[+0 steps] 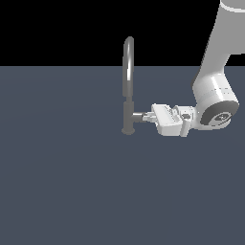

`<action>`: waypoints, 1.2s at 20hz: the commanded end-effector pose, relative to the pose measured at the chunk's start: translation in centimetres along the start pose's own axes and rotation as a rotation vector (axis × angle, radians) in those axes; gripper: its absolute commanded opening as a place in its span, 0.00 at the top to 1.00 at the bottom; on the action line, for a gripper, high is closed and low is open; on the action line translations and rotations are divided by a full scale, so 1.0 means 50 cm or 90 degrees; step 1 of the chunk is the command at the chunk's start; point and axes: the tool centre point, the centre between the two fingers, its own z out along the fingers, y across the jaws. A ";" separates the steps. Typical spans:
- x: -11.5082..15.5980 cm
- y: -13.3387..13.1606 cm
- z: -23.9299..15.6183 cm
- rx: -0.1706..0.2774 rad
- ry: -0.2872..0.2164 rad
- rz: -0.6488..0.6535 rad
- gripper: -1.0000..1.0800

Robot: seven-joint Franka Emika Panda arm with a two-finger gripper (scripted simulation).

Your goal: Turn on the faucet by rotating a designated handle.

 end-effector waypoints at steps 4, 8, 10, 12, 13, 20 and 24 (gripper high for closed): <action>0.084 0.027 0.000 0.002 0.000 0.027 1.00; 0.059 0.002 0.000 0.000 -0.001 0.008 1.00; 0.076 0.000 0.000 0.001 -0.001 0.012 1.00; 0.093 -0.001 0.000 0.001 -0.001 0.015 1.00; 0.101 -0.001 0.000 0.001 0.000 0.017 1.00; 0.069 -0.028 -0.007 -0.004 -0.004 -0.008 1.00; 0.094 -0.035 -0.006 -0.003 -0.003 0.001 1.00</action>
